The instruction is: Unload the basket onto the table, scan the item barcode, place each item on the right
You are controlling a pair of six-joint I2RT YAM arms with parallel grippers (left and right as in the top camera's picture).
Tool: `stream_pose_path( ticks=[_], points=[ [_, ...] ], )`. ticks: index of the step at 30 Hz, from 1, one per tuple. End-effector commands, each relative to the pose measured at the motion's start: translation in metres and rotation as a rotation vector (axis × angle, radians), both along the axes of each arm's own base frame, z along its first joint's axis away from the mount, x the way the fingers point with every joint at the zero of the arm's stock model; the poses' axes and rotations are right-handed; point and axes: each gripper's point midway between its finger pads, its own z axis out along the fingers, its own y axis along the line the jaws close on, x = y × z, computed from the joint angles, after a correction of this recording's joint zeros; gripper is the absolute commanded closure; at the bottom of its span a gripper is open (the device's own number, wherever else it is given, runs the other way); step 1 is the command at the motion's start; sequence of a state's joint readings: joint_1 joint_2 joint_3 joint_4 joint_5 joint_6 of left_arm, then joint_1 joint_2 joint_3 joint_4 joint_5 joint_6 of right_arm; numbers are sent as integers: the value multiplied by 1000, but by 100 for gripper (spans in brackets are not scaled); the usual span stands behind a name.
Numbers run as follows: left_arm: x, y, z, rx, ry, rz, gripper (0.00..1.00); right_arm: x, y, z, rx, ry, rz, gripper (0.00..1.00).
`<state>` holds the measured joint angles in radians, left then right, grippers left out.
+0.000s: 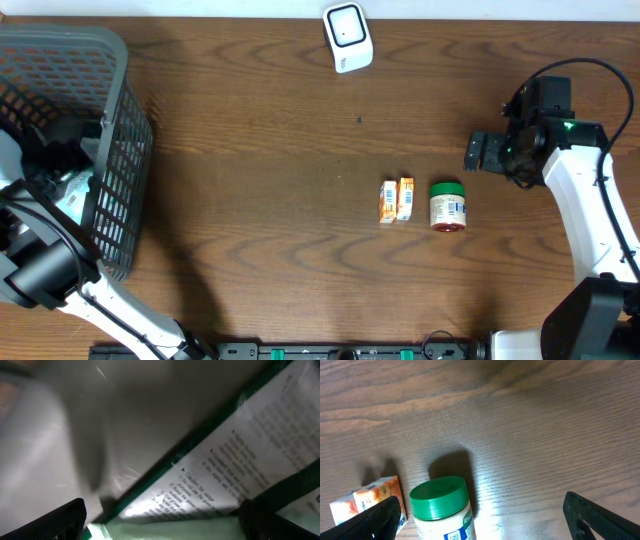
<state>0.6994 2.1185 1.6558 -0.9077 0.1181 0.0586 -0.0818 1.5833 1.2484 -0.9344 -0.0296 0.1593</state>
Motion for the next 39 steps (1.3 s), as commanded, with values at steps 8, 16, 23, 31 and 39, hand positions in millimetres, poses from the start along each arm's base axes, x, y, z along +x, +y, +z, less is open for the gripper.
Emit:
stream_pose_path(
  ticks=[8,16,23,31,39],
  points=[
    [12,-1,50,-13,-111,100,2,3,-2,10,-9,-30,0,1],
    [1,-17,159,79,-310,184,2,3,-2,10,-9,-30,0,1],
    [-54,-25,160,100,-138,488,28,3,-2,10,-9,-30,0,1],
    [-95,-20,90,170,55,584,27,3,-2,10,-9,-30,0,1],
    [-111,-21,34,161,80,606,26,3,-2,10,-9,-30,0,1]
  ],
)
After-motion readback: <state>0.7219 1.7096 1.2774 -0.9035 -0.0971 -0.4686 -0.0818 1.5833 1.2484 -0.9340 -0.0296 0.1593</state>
